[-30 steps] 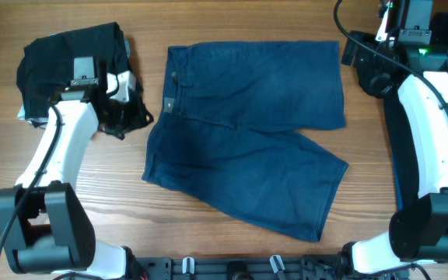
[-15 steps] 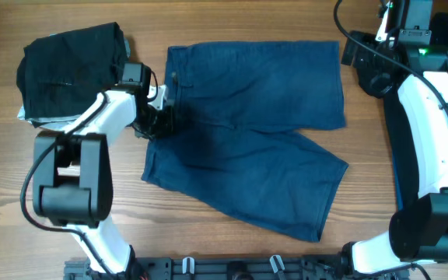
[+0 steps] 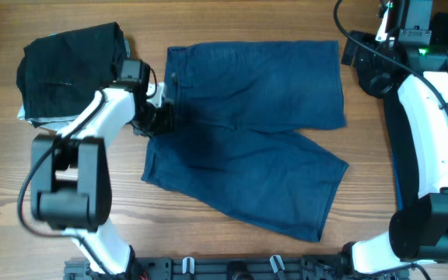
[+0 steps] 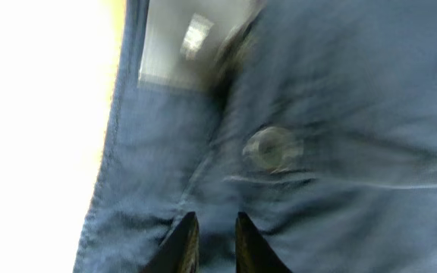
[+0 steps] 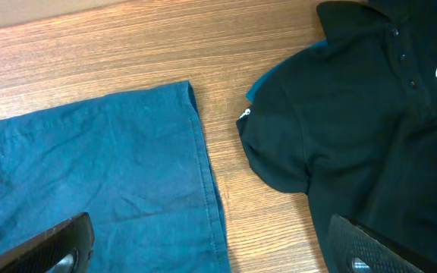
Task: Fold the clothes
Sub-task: 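Grasp the waistband near the label with the left gripper and pull upward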
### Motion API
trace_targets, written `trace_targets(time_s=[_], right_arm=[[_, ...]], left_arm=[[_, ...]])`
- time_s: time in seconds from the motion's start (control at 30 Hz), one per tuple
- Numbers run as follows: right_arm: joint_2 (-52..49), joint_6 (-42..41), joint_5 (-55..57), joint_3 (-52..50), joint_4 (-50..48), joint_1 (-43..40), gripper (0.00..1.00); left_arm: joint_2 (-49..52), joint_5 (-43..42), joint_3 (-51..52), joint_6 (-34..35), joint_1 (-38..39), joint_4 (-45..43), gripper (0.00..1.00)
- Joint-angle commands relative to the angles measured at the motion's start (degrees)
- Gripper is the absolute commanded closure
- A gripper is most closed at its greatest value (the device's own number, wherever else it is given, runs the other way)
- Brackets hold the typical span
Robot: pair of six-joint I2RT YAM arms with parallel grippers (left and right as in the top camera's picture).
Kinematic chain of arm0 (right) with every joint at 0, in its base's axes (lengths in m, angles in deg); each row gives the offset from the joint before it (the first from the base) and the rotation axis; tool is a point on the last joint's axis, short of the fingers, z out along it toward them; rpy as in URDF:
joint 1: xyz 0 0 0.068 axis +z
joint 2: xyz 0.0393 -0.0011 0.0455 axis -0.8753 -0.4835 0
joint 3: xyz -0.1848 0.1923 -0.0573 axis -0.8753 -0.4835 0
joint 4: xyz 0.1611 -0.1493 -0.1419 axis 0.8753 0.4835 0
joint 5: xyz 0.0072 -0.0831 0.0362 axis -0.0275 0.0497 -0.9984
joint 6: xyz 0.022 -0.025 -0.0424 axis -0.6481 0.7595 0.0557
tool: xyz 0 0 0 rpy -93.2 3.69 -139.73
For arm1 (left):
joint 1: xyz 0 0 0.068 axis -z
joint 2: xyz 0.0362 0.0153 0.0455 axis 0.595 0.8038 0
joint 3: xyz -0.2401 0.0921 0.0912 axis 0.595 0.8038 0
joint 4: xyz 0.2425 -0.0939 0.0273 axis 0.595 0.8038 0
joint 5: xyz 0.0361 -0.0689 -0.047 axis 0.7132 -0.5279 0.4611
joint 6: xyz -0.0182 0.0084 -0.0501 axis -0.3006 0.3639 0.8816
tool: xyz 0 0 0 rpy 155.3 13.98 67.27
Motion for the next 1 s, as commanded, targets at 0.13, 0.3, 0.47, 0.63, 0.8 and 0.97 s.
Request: trace_targets(time_s=[0.13, 0.3, 0.47, 0.63, 0.8, 0.97], right_arm=[[-0.66, -0.07, 0.35, 0.0, -0.09, 0.28, 0.0], [-0.66, -0.09, 0.35, 0.0, -0.09, 0.28, 0.0], [-0.66, -0.09, 0.37, 0.0, -0.09, 0.28, 0.0], [-0.66, -0.09, 0.35, 0.0, -0.09, 0.28, 0.0], [-0.66, -0.07, 0.35, 0.0, -0.09, 0.28, 0.0], [-0.66, -0.09, 0.35, 0.0, -0.09, 0.28, 0.0]], left_arm=[[-10.32, -0.92, -1.81, 0.5, 1.2, -14.6, 0.39], [-5.11, -0.9, -1.81, 0.5, 1.14, -24.28, 0.35], [3.65, -0.68, -1.81, 0.52, 1.03, -36.13, 0.34], [10.62, -0.68, -1.81, 0.52, 1.05, -44.52, 0.36], [13.99, -0.68, -1.81, 0.98, 1.05, -47.41, 0.37], [16.33, -0.74, -1.81, 3.45, 1.09, -48.26, 0.41]])
